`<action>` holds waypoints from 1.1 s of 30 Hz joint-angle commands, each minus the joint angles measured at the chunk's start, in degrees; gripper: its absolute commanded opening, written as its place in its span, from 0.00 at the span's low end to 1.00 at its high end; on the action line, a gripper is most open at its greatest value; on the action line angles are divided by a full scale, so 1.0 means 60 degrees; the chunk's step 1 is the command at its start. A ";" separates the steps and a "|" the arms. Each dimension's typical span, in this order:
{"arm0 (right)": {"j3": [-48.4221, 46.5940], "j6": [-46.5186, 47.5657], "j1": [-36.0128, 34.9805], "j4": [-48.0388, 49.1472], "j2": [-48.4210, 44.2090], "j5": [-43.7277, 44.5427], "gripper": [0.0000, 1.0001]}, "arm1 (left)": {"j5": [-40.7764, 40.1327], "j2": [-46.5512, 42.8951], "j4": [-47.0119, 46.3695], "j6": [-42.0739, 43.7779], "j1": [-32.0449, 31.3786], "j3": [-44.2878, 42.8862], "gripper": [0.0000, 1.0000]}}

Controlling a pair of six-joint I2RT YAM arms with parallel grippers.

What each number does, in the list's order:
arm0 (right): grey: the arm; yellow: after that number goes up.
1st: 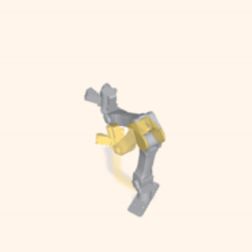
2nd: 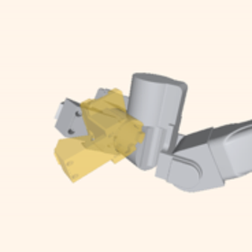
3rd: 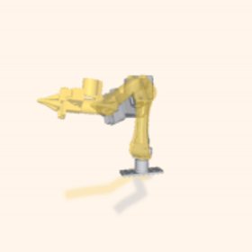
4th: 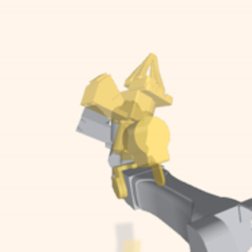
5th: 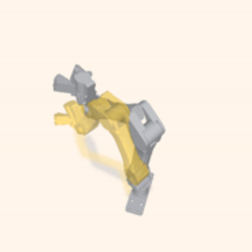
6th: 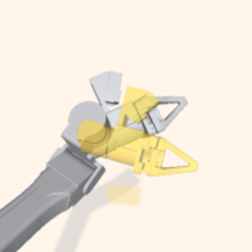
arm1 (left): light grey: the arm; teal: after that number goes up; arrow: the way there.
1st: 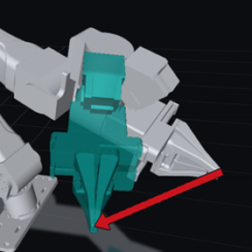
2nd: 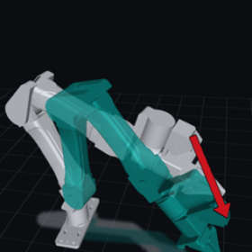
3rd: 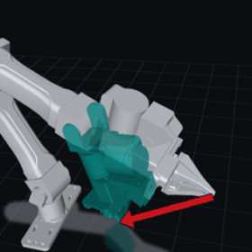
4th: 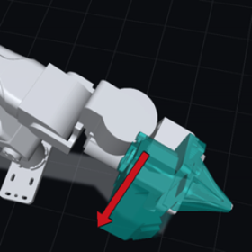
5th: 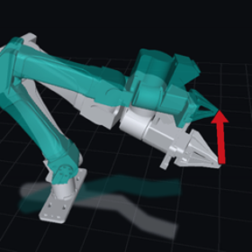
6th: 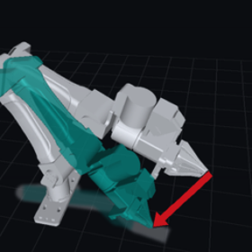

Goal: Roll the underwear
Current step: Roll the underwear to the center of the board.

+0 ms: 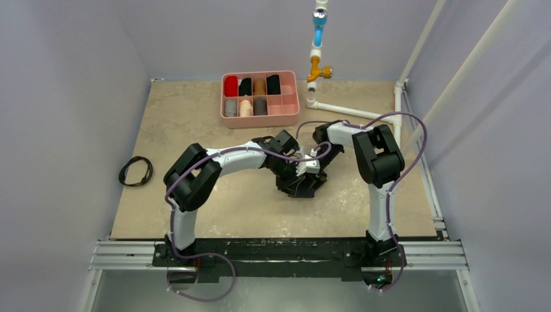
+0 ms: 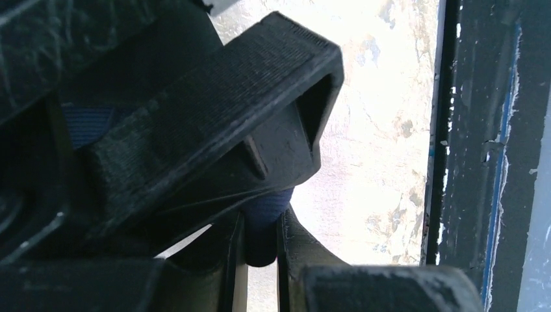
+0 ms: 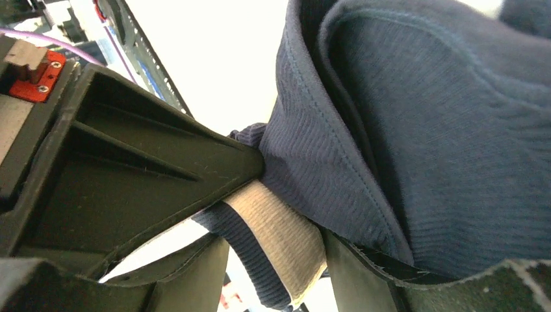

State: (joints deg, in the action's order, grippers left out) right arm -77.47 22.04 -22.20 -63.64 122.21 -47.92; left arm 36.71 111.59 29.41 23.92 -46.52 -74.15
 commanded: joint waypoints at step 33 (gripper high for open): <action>0.0366 0.2400 0.1411 0.1957 -0.1853 0.1055 0.66 | -0.0180 0.2627 0.2569 -0.0264 0.0208 -0.1527 0.00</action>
State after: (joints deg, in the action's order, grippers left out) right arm -75.22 30.59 -14.90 -56.93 114.63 -42.44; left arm 43.70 122.30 38.09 25.02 -45.08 -85.56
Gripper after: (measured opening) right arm 0.652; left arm 0.126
